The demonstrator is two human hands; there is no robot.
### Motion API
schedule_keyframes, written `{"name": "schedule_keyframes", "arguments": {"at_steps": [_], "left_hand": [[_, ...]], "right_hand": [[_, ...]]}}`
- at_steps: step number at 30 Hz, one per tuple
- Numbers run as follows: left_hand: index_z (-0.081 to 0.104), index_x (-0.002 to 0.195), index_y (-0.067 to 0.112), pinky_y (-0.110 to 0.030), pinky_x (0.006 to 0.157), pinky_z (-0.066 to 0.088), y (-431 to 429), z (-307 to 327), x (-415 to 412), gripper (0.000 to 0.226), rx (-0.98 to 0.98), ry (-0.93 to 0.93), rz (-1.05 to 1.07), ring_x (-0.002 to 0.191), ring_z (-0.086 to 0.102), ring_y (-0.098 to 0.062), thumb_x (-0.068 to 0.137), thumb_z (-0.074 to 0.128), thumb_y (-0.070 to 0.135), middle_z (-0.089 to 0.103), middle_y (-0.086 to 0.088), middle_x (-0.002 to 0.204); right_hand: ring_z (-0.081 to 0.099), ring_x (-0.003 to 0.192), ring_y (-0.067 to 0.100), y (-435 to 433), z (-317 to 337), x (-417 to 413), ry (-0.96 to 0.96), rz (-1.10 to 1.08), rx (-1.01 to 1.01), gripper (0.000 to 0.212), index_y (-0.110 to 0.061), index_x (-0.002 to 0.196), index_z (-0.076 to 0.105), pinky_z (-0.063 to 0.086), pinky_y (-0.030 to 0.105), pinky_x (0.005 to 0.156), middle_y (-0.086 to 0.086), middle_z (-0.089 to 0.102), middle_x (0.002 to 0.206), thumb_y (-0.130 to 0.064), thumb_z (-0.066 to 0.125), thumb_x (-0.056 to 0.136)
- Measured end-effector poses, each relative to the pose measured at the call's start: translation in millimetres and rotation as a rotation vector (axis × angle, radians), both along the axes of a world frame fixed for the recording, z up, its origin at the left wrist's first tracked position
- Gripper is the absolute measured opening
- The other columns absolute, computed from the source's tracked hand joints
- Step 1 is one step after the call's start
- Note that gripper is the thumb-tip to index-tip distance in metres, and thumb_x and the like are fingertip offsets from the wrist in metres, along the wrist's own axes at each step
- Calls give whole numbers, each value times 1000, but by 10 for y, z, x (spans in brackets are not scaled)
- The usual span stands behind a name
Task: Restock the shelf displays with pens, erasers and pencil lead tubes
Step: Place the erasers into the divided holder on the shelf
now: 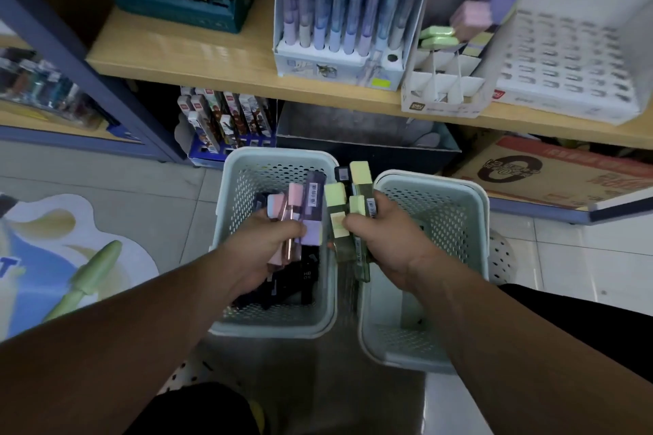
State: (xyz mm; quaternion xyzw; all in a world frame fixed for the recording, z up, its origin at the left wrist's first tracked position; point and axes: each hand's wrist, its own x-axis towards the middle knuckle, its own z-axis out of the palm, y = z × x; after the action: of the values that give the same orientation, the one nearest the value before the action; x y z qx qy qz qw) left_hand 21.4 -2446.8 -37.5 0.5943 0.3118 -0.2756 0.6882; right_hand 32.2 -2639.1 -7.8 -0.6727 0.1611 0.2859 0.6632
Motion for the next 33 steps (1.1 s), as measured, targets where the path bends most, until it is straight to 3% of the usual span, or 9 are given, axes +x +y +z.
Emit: {"name": "schedule_keyframes", "arguments": {"at_steps": [3, 6, 10, 17, 21, 26, 28, 31, 33], "left_hand": [[68, 101, 8, -30, 65, 48, -85, 429, 20, 35, -121, -67, -2, 70, 62, -23, 66, 69, 6, 69, -12, 84], [62, 92, 10, -24, 54, 44, -188, 864, 15, 22, -185, -114, -36, 58, 59, -16, 70, 64, 6, 65, -6, 73], [63, 98, 14, -28, 61, 39, -375, 1366, -45, 35, -219, -149, -96, 60, 60, -16, 63, 58, 14, 68, -3, 76], [67, 88, 16, -29, 58, 31, -736, 1990, -203, 5, -189, -170, -84, 54, 52, -18, 85, 65, 13, 64, -3, 68], [70, 102, 15, -32, 65, 34, -847, 2127, -327, 33, -204, -211, -86, 63, 54, -20, 69, 70, 20, 69, -8, 83], [73, 88, 10, -30, 60, 31, -925, 2157, -261, 22, -175, -227, -73, 70, 48, -21, 91, 51, 13, 75, -14, 94], [77, 77, 12, -28, 59, 33, -939, 2134, -164, 27, -132, -230, -48, 71, 54, -21, 91, 54, 13, 74, -16, 88], [69, 77, 6, -20, 46, 38, -1001, 2071, -19, 13, -104, -250, -34, 49, 56, -13, 89, 64, 10, 68, -13, 74], [64, 72, 9, -20, 47, 37, -1030, 2014, 73, 17, -84, -294, -88, 53, 56, -13, 78, 77, 17, 64, -10, 73]], "right_hand": [[71, 104, 32, 2, 316, 6, -47, 41, -26, 36, -21, 120, 65, 57, 53, 91, 6, 75, 110, -2, 60, 90], [70, 106, 32, -58, 698, 3, -113, 72, -37, 36, -24, 119, 65, 53, 57, 97, 3, 75, 110, -4, 61, 90], [69, 106, 36, -237, 1183, -57, -180, 72, 16, 34, -21, 114, 67, 55, 52, 93, 8, 76, 109, 3, 58, 92], [71, 106, 30, -570, 1810, -206, -204, 54, 154, 29, -14, 121, 65, 56, 46, 93, 10, 75, 113, -2, 60, 95], [71, 105, 32, -747, 1985, -262, -207, 13, 151, 28, -14, 116, 68, 52, 56, 99, 11, 76, 111, -1, 61, 93], [70, 104, 42, -878, 2091, -213, -190, -68, 149, 24, -15, 114, 66, 50, 63, 95, 16, 75, 109, -4, 63, 93], [73, 96, 39, -914, 2090, -169, -172, -97, 152, 25, -15, 116, 65, 51, 63, 94, 15, 76, 105, -5, 64, 93], [75, 85, 33, -952, 2054, -76, -157, -120, 126, 21, -14, 110, 66, 56, 57, 86, 12, 78, 97, -3, 64, 93], [76, 86, 34, -965, 2033, 29, -128, -140, 98, 18, -11, 108, 67, 58, 54, 84, 11, 78, 92, -3, 66, 91]]}}
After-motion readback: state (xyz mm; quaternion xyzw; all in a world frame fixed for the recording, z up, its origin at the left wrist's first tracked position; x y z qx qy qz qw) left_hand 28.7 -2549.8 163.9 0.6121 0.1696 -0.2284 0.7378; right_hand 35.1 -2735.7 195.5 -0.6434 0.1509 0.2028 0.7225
